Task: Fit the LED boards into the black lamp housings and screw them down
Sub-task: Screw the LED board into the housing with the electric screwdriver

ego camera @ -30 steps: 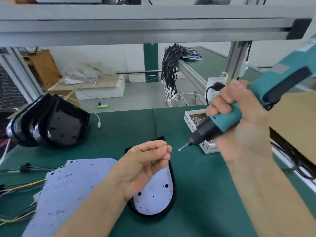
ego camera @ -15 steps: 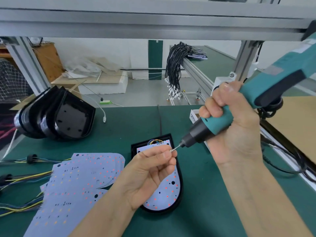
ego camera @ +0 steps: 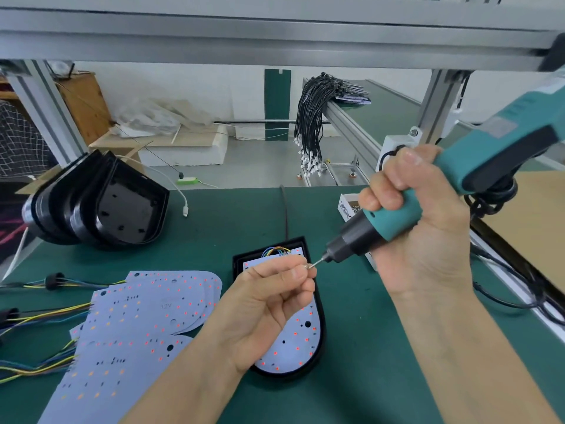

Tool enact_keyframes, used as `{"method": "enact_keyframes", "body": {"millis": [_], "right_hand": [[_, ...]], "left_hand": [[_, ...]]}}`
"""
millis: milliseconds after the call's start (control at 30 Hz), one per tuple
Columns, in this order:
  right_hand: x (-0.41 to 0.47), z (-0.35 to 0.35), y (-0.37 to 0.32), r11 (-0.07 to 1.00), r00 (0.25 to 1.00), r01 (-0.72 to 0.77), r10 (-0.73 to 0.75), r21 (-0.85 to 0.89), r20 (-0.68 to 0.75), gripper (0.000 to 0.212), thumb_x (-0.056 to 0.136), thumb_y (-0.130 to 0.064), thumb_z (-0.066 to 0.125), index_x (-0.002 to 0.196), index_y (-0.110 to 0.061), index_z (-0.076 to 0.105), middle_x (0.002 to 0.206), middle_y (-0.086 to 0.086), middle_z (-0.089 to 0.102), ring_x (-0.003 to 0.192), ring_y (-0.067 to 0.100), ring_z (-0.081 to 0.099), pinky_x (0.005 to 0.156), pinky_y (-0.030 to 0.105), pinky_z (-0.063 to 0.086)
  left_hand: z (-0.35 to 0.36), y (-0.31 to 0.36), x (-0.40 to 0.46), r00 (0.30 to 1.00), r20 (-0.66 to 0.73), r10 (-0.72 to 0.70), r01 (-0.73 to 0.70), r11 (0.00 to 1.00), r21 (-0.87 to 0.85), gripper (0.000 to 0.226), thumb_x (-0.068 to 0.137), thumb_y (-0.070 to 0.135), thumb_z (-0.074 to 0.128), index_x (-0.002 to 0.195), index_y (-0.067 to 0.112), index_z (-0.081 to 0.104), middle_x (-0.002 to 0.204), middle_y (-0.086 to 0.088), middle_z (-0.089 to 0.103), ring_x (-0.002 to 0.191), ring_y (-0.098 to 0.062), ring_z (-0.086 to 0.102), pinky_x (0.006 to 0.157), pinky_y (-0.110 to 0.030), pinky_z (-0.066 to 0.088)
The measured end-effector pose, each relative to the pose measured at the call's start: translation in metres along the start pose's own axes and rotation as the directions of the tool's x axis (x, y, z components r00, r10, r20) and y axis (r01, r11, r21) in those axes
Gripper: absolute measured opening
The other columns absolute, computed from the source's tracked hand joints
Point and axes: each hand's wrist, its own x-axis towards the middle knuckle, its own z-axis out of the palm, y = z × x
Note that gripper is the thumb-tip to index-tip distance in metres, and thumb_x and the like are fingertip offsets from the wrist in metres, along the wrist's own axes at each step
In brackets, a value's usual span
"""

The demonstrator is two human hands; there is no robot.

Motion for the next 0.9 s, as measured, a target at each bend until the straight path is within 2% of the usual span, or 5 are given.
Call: {"method": "enact_keyframes", "body": {"millis": [267,567,700,900], "right_hand": [[-0.002,0.001,0.0,1.0,1.0,0.0,0.0,-0.005,0.009,0.026,0.079,-0.002,0.052,0.065,-0.021,0.041,0.057,-0.007,0.04,0.045,0.006,0.038,0.05,0.02,0.038],[-0.003,-0.002,0.003,0.999,0.996,0.048,-0.048,0.0,0.077,0.022,0.079,0.0,0.047,0.071,-0.018,0.039,0.055,-0.007,0.041,0.042,0.006,0.037,0.048,0.02,0.038],[-0.005,-0.007,0.01,0.997,0.996,0.082,-0.082,0.007,0.022,0.022,0.08,0.0,0.048,0.071,-0.018,0.039,0.056,-0.007,0.042,0.043,0.007,0.037,0.05,0.02,0.038],[-0.008,-0.013,0.018,0.997,0.996,0.083,-0.083,-0.001,-0.037,0.023,0.081,-0.001,0.05,0.069,-0.019,0.042,0.057,-0.006,0.039,0.045,0.008,0.039,0.052,0.021,0.041]], "left_hand": [[-0.001,-0.004,-0.001,1.0,0.006,0.013,-0.013,1.0,0.001,0.013,0.053,0.003,0.071,0.063,0.007,0.076,0.069,-0.012,0.07,0.052,-0.014,0.064,0.051,-0.02,0.054],[0.0,-0.005,-0.001,0.985,-0.022,0.173,-0.169,0.979,0.116,0.014,0.049,0.006,0.073,0.063,0.006,0.076,0.067,-0.014,0.069,0.052,-0.016,0.064,0.053,-0.021,0.055],[-0.002,-0.003,0.0,0.962,-0.046,0.268,-0.254,0.946,0.199,0.011,0.051,0.005,0.072,0.062,0.007,0.076,0.065,-0.014,0.069,0.053,-0.017,0.065,0.054,-0.023,0.055],[-0.005,-0.004,0.001,0.953,-0.067,0.297,-0.272,0.929,0.251,0.013,0.05,0.007,0.074,0.062,0.008,0.076,0.067,-0.014,0.07,0.054,-0.018,0.066,0.054,-0.023,0.055]]}}
